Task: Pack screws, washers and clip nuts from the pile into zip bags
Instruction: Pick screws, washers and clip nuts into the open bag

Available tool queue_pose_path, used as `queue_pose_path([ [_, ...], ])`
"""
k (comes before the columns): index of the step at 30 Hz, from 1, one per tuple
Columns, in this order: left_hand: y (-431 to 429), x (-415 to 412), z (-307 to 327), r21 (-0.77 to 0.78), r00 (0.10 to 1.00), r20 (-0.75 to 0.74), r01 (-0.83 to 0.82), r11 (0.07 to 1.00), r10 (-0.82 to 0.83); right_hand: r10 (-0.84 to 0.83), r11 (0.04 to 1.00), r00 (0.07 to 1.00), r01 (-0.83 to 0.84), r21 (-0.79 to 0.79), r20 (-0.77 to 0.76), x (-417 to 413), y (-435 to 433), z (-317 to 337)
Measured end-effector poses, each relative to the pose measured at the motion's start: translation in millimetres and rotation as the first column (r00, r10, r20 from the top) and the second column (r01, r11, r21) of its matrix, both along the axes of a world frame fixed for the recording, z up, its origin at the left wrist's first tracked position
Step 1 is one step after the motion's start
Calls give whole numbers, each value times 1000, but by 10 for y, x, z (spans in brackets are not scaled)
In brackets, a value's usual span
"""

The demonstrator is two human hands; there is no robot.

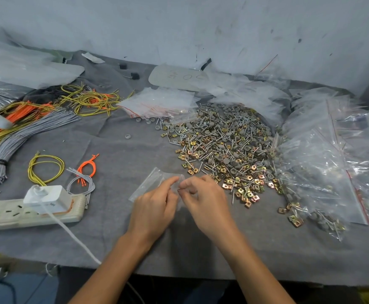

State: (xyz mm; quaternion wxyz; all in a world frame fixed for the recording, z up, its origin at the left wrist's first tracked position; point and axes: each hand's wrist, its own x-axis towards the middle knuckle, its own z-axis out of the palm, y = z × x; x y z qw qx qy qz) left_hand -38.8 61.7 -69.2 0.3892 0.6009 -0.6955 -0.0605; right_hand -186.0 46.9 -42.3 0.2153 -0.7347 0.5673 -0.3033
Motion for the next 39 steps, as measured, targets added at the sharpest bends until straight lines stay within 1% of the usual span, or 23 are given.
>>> queue_pose_path([
  [2, 1, 2, -5, 3, 1000, 0, 3, 1000, -3, 19, 1000, 998, -18, 18, -52, -17, 5, 17],
  [4, 4, 1, -7, 9, 1000, 13, 8, 1000, -8, 20, 1000, 1000, -20, 15, -17, -92, 24, 37],
  [6, 5, -3, -10, 4, 999, 30, 12, 1000, -12, -40, 999, 998, 40, -2, 43, -267, 37, 62],
  [8, 6, -8, -5, 1, 999, 38, 17, 1000, -17, -112, 994, 993, 112, 16, 33, -508, 49, 82],
  [10, 3, -14, 2, -5, 999, 43, 24, 1000, -24, -145, 987, 988, 148, 65, -56, -734, 65, 82],
  [13, 6, -19, 11, 6, 998, 46, 33, 999, -33, -79, 974, 972, 122, 191, -219, -873, 123, 43],
  [15, 14, -23, 19, 16, 998, 47, 38, 999, -39, -40, 965, 962, 107, 237, -270, -853, 168, -20],
  [16, 18, -21, 21, 19, 998, 49, 41, 999, -42, -47, 967, 961, 112, 229, -273, -827, 183, -42],
  [19, 19, -23, 31, 39, 997, 60, 47, 998, -50, -71, 976, 963, 121, 182, -259, -759, 155, -65],
  [23, 16, -17, 23, 47, 997, 63, 49, 998, -52, -58, 975, 959, 114, 192, -277, -704, 61, -34],
  [25, 18, -19, 28, 44, 996, 65, 50, 998, -53, -43, 981, 962, 92, 172, -270, -644, 62, -28],
  [26, 16, -19, 29, 38, 996, 72, 50, 998, -53, -31, 986, 969, 70, 152, -245, -586, 81, -26],
  [28, 12, -21, 28, 27, 995, 87, 52, 998, -55, -14, 994, 992, 27, 102, -125, -437, 137, -24],
  [30, 18, -24, 29, 23, 993, 96, 60, 998, -62, -19, 998, 1000, 19, 66, -8, -282, 154, -38],
  [31, 23, -24, 30, 19, 993, 100, 65, 998, -67, -24, 998, 1000, 23, 58, 18, -212, 150, -46],
  [33, 30, -23, 33, 12, 993, 97, 71, 997, -72, -24, 999, 1000, 24, 30, 9, -102, 141, -67],
  [37, 36, -24, 39, -6, 994, 92, 65, 998, -64, 2, 999, 993, -6, -35, -116, -1, 143, -120],
  [38, 34, -23, 37, -4, 994, 90, 61, 998, -60, 9, 999, 995, -13, -39, -101, -11, 141, -119],
  [39, 29, -22, 36, 1, 995, 85, 57, 998, -57, 4, 999, 999, -7, -42, -51, -38, 127, -105],
])
